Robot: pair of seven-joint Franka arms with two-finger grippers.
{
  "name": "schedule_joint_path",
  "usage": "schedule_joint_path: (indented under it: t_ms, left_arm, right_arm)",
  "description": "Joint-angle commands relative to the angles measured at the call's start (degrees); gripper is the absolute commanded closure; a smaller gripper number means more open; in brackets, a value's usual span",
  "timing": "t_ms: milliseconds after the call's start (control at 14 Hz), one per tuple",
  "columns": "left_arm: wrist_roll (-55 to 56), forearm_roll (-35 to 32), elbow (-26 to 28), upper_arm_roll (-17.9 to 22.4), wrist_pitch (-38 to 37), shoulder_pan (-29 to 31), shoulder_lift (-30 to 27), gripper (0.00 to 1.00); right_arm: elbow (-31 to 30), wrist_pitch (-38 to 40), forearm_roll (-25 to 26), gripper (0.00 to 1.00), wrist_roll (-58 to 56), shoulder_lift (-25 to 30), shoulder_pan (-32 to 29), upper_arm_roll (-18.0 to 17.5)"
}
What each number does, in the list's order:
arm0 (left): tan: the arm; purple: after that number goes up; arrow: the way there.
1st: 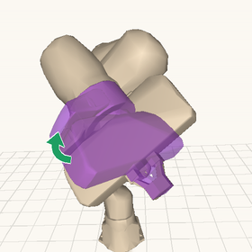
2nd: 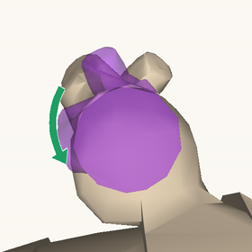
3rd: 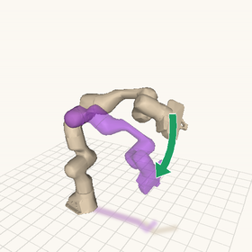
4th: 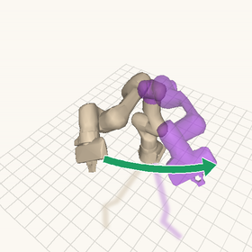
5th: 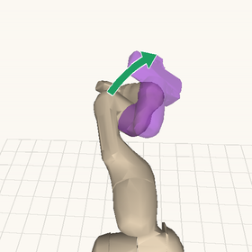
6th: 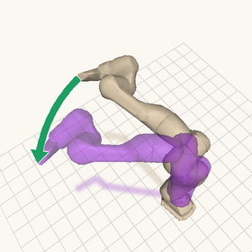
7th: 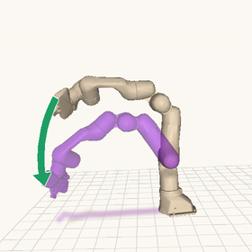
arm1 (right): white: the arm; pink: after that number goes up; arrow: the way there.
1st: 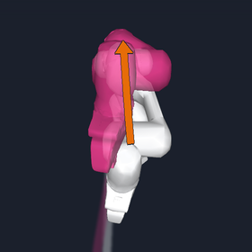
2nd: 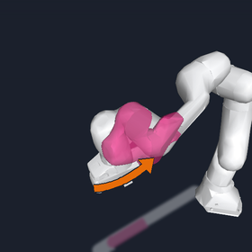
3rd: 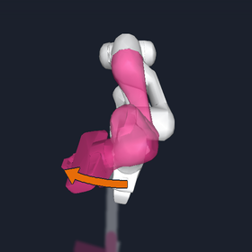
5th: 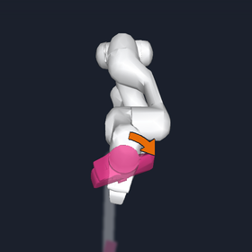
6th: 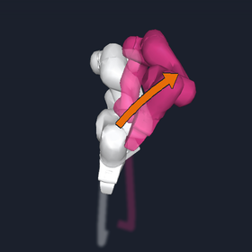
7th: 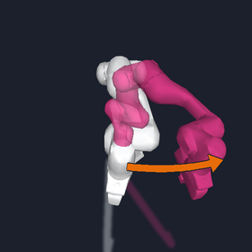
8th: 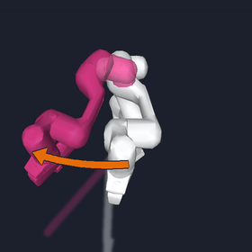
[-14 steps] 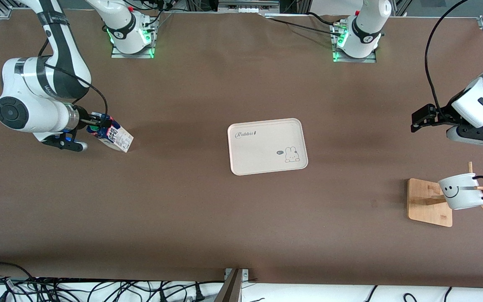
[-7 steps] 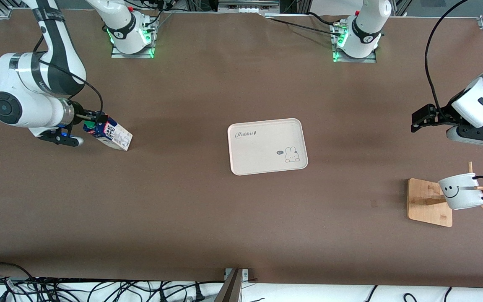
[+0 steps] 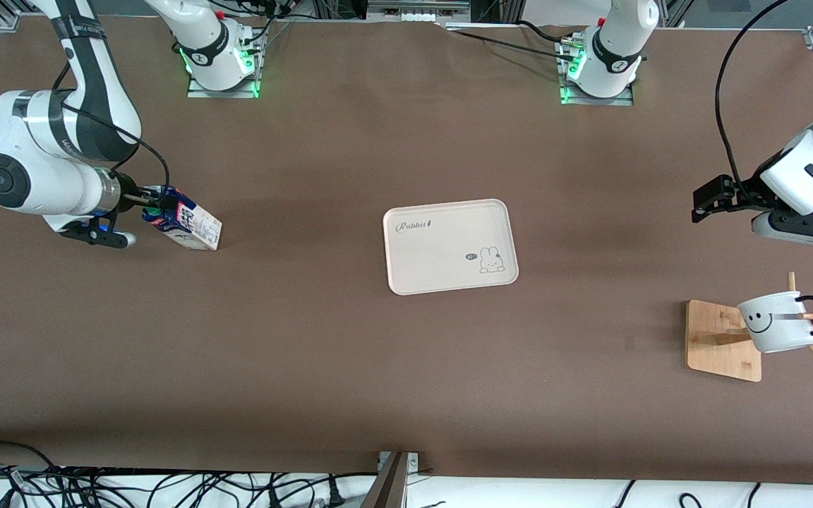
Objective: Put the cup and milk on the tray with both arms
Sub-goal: 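Lift the milk carton with the right gripper and carry it toward the tray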
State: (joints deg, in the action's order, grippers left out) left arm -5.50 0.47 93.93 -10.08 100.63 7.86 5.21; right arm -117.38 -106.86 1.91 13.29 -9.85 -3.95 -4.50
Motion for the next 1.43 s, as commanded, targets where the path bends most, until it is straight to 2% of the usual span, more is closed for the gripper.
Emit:
schedule_joint_path:
  t_ms: [0,72,143,287,358,430,788,1003,1362]
  left_arm:
    - [0.5,-1.4,-1.1,-0.1,-0.4,0.0,0.2,0.0]
    - [0.4,-1.4,-1.0,-0.1,-0.4,0.0,0.2,0.0]
    - [0.5,-1.4,-1.0,-0.1,-0.4,0.0,0.2,0.0]
    - [0.5,-1.4,-1.1,-0.1,-0.4,0.0,0.2,0.0]
    - [0.5,-1.4,-1.0,-0.1,-0.4,0.0,0.2,0.0]
    - [0.5,-1.4,-1.0,-0.1,-0.4,0.0,0.2,0.0]
    - [0.4,-1.4,-1.0,-0.1,-0.4,0.0,0.2,0.0]
    - [0.4,-1.4,-1.0,-0.1,-0.4,0.1,0.2,0.0]
    - [0.4,-1.4,-1.1,-0.1,-0.9,0.1,0.2,0.0]
  right_arm:
    - [-0.2,-2.4,-1.0,0.0,-0.2,-1.0,-0.2,-0.6]
    - [-0.2,-3.0,-1.8,0.01,-0.2,-1.4,-0.1,-0.6]
    - [-0.2,-3.1,-2.8,0.12,-0.3,-1.6,-0.2,-0.6]
    - [-0.2,-3.1,-3.0,0.42,-0.3,-1.7,-0.1,-1.4]
    - [-0.2,-2.9,-3.1,0.5,-0.3,-1.6,-0.1,-1.6]
    - [-0.2,-2.9,-3.1,0.54,-0.3,-1.6,-0.1,-1.7]
    - [2.4,-2.0,-3.2,0.55,-0.5,-1.1,-0.2,-2.8]
    - [6.3,1.3,-3.2,0.55,0.2,-1.0,-0.1,-3.0]
    - [13.1,4.5,-3.3,0.55,0.4,-0.9,0.0,-6.0]
